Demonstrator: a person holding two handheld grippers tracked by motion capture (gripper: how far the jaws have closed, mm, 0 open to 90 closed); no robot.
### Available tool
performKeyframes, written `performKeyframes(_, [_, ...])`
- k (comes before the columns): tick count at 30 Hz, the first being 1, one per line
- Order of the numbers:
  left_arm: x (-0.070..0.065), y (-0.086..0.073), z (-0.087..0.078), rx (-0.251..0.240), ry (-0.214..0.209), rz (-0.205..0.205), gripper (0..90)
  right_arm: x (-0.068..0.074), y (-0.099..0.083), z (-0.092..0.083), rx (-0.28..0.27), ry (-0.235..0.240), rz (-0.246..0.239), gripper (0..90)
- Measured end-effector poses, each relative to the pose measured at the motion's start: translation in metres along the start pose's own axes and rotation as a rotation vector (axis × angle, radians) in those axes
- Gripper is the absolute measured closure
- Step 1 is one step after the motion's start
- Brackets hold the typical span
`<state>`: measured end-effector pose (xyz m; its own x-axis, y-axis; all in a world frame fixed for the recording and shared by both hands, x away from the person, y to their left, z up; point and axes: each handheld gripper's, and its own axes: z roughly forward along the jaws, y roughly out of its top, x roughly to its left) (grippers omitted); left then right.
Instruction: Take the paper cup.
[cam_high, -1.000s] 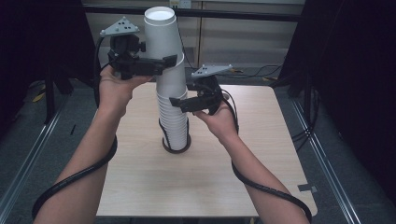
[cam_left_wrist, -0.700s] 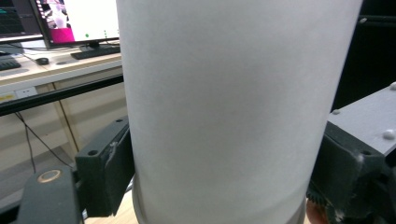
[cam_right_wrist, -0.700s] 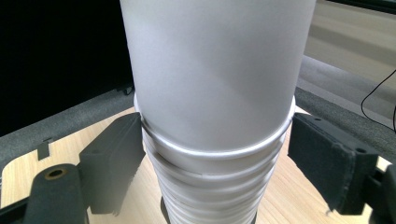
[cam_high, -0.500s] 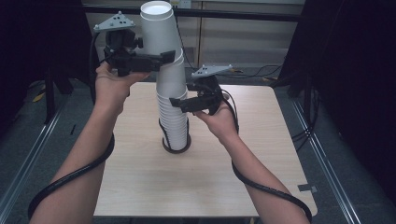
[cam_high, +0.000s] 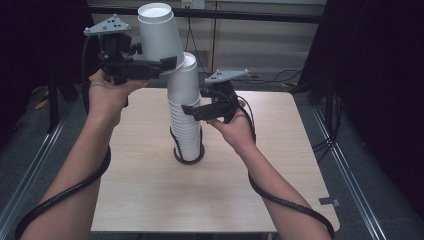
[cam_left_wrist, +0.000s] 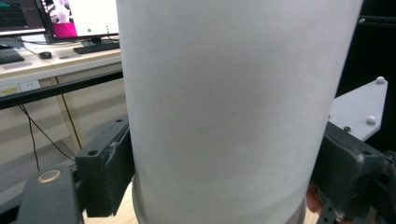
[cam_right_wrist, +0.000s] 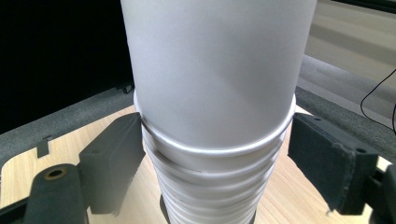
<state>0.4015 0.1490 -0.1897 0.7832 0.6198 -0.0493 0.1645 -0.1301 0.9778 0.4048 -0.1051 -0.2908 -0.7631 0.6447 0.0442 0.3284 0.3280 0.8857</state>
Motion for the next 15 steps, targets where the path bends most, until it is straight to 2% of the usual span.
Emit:
performKeyframes(7, [0.002, -0.004, -0.012, 0.018, -0.004, 0.008, 16.4, -0.001, -0.001, -0.002, 0.004, -0.001, -0.002, 18.2])
performKeyframes(15, [0.007, -0.011, -0.028, 0.006, 0.0, -0.001, 16.4, -0.002, -0.004, -0.003, 0.001, 0.002, 0.002, 18.3])
